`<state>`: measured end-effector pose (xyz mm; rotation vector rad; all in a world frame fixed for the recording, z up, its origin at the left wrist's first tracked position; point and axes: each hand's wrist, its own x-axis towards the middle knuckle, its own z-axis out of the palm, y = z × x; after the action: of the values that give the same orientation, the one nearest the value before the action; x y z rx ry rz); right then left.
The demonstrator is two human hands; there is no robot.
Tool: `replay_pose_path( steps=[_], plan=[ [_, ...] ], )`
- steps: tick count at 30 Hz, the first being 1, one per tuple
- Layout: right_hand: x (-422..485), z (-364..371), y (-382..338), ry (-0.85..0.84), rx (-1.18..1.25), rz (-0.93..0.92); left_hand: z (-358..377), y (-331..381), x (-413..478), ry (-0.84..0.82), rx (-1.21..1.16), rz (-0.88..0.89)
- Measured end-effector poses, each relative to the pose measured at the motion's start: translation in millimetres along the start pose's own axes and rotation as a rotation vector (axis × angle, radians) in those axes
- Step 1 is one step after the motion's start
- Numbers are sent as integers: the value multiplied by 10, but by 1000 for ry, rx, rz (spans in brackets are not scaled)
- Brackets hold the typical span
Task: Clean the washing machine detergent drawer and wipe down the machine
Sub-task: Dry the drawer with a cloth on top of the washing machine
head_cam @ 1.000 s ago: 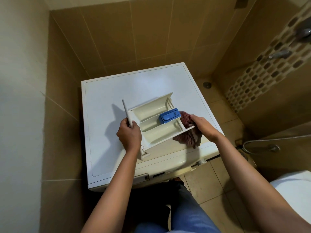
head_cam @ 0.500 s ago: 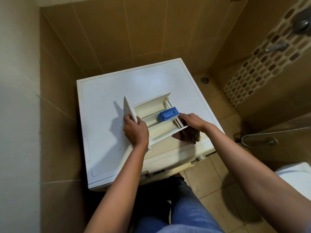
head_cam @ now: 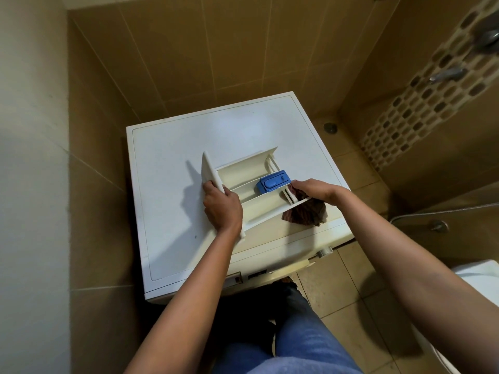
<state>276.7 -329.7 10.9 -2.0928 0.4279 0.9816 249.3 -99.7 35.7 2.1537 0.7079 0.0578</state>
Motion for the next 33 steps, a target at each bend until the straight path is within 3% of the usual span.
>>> replay_pose_path(
  steps=[6, 10, 13, 15, 17, 22, 24, 27, 29, 33],
  plan=[
    [-57, -54, -182, 67, -529, -83, 0, 4, -7, -6, 18, 1],
    [-243, -95, -334, 378, -932, -236, -8, -1, -8, -8, -9, -11],
    [-379, 66, -341, 531, -798, -413, -4, -17, 2, -11, -35, 2],
    [-419, 300, -294, 450, -818, -456, -5, -8, 10, -15, -44, 12],
    [-384, 516, -242, 341, -908, -450, -5, 14, 6, -18, -38, 16],
    [-276, 789, -391, 312, -869, -243, -23, 22, -20, -9, -37, -2],
    [-275, 931, -502, 287, -829, -248, -24, 25, -24, -6, -32, -5],
    [-363, 1195, -563, 230, -691, -537, -34, 26, -13, -7, -13, 4],
    [-422, 1207, -504, 207, -733, -651, -39, 13, -5, -7, 0, 17],
    [-389, 901, -383, 229, -942, -455, -52, -11, -8, -19, 2, 16]
  ],
)
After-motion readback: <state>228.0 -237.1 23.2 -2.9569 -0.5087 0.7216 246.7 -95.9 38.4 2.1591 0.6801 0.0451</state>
